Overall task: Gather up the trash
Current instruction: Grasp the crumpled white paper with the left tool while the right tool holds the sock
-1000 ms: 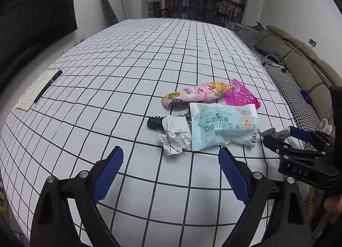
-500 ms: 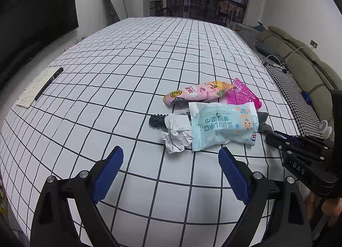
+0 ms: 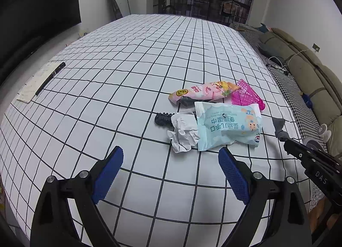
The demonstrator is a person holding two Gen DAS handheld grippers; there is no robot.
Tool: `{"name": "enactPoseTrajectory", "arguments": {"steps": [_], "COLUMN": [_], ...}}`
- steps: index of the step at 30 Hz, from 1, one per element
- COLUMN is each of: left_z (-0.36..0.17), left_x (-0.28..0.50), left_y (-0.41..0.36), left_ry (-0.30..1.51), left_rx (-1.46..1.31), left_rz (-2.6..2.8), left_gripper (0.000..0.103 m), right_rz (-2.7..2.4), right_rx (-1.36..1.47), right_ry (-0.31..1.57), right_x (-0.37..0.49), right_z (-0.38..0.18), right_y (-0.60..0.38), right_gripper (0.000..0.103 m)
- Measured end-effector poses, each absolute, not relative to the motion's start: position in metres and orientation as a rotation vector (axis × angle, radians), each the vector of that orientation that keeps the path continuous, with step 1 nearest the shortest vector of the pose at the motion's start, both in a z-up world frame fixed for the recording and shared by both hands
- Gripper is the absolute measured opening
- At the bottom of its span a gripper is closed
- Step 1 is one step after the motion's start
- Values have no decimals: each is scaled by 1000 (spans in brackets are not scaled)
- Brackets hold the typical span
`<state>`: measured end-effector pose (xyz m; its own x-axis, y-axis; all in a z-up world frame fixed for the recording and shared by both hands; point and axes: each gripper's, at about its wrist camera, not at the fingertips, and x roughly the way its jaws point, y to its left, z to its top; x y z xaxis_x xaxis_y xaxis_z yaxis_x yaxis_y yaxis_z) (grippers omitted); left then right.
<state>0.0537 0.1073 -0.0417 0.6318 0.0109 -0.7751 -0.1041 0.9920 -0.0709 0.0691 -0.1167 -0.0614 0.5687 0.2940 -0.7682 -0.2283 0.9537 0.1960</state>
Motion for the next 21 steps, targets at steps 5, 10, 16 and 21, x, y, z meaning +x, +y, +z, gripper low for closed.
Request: {"name": "enactPoseTrajectory", "arguments": {"steps": [5, 10, 16, 21], "left_z": [-44, -48, -52, -56], "left_x": [59, 71, 86, 94], "left_y": [111, 113, 113, 110], "left_ry": [895, 909, 913, 918], "left_rx": [-117, -121, -103, -88], "left_rz": [70, 84, 107, 98], "left_gripper": [89, 89, 87, 74], "right_rz": [285, 283, 286, 284], "right_rx": [123, 132, 159, 168], "right_ry": [890, 882, 896, 903], "right_x": [55, 46, 45, 45], "right_z": [-54, -52, -57, -59], "right_y": [-125, -127, -130, -133], "right_gripper": [10, 10, 10, 10]}}
